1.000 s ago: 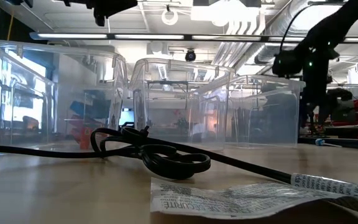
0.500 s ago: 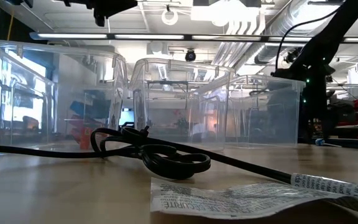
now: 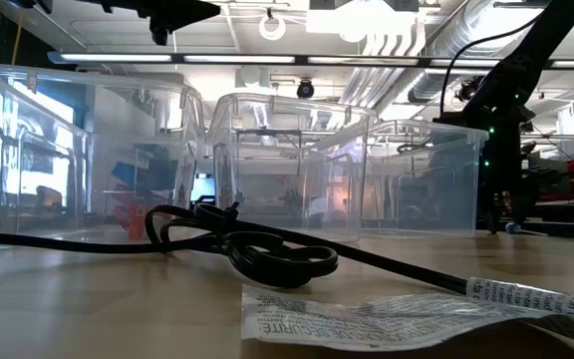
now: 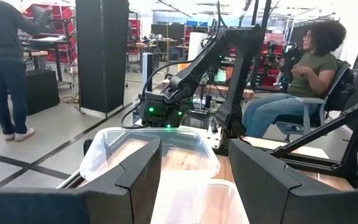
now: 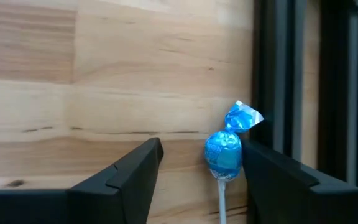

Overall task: Sort candy
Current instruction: Put the blue candy into the right transparent bin

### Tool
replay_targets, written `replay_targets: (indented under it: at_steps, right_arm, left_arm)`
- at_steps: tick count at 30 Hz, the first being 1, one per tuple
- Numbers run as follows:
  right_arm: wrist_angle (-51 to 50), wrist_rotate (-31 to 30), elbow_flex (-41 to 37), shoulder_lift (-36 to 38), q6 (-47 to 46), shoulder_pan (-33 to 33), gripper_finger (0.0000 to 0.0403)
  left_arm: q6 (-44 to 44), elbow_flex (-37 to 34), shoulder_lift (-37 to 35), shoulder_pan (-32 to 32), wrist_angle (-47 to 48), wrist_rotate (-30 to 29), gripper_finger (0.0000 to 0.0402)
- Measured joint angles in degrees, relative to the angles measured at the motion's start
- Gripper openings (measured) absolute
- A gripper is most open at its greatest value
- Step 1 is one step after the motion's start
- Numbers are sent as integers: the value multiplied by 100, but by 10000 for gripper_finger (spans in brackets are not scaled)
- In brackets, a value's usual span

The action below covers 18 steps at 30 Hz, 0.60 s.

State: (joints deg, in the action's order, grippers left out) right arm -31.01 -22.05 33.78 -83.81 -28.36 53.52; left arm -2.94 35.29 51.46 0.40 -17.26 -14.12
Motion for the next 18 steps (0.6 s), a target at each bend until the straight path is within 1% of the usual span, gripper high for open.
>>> replay_targets:
  at_steps: [6,11,14,18]
  right_arm:
    - [155,488,-23,237,-178,-11,194]
    - [173,986,-33,401,-221,-30,189]
    - [207,951,-33,403,-310,-31,189]
    - [347,726,-26,282,-506,-56,184]
  left_arm:
    - [0,0,0,0,-6,-3,182]
    - [2,0,0,0,-6,-5,182]
    - [0,0,0,0,-6,-5,182]
    - [-56,0,0,0,-4,-3,182]
